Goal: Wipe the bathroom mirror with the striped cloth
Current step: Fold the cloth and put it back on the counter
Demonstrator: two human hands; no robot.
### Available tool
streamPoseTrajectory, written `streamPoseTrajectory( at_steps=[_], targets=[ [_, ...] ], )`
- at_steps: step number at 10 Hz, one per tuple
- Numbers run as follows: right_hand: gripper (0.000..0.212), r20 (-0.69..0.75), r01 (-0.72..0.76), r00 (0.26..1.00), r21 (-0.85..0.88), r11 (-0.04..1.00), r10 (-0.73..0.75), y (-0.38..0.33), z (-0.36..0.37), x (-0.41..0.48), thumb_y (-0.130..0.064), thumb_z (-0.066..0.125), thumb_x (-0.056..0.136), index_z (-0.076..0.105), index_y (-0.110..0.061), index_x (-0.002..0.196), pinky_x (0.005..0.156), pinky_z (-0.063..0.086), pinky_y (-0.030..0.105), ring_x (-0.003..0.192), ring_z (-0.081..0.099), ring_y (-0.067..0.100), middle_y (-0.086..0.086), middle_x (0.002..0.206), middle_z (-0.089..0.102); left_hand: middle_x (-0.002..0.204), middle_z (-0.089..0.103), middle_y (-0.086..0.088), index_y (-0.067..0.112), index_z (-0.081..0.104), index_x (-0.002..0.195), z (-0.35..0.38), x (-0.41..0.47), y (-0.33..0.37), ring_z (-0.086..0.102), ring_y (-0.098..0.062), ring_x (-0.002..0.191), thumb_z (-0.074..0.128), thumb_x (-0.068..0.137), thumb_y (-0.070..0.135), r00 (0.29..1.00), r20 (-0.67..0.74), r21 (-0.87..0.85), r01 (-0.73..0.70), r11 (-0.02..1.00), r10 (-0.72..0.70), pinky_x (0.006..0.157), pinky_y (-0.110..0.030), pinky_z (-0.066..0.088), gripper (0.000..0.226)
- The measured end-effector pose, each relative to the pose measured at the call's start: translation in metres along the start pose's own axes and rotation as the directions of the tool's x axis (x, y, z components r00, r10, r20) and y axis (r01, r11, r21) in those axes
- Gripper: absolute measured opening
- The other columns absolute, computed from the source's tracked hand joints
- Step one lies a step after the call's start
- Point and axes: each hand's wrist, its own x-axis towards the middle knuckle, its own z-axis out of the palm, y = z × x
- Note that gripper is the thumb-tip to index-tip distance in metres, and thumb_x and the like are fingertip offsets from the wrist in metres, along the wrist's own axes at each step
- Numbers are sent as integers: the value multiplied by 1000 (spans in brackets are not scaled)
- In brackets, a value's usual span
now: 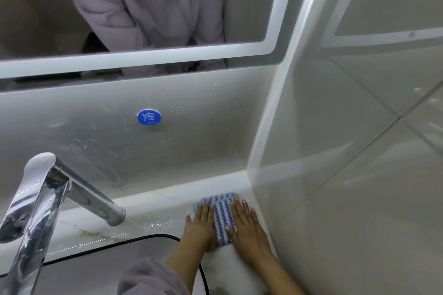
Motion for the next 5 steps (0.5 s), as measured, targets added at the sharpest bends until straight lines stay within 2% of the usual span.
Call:
streamPoseTrajectory(
  at_steps=[1,2,3,4,5],
  targets=[
    [71,38,-21,999,-18,1000,21,0,0,3,-50,20,98,-22,-16,144,101,-31,20,115,-53,-10,-4,147,-35,153,-31,-9,7,-26,143,-3,1,1,-23,-27,143,46,91,53,1000,30,29,6,1000,-7,118,-52,-2,101],
    [71,81,-30,996,-67,997,35,0,-9,6,-53,21,97,-15,-20,149,95,-37,22,126,-44,-6,-3,152,-28,154,-29,-10,7,-24,145,-12,-5,1,-20,-27,144,48,92,47,999,49,46,3,999,-6,118,-52,-3,98],
    [69,146,-67,986,-124,990,85,-7,-25,7,-52,23,98,-9,-21,152,110,-24,33,145,-22,18,-3,159,-17,157,-22,-11,7,-17,147,-20,-17,0,-17,-27,145,43,95,45,999,-43,18,10,1000,-9,118,-49,-4,88],
    [65,99,-148,983,-77,986,155,-15,-36,1,-48,20,100,-8,-20,152,117,-8,40,146,-17,21,-1,160,-15,158,-17,-12,5,-13,148,-27,-30,4,-15,-29,146,36,98,44,958,-288,-54,-19,998,3,119,-44,-4,80],
    [63,30,-170,985,19,985,169,-28,-47,-11,-45,19,101,-8,-18,152,117,-9,35,146,-15,19,1,159,-15,160,-8,-10,5,-8,149,-30,-47,6,-9,-26,147,30,99,43,866,-501,-99,-58,993,1,120,-41,-4,74]
  ],
)
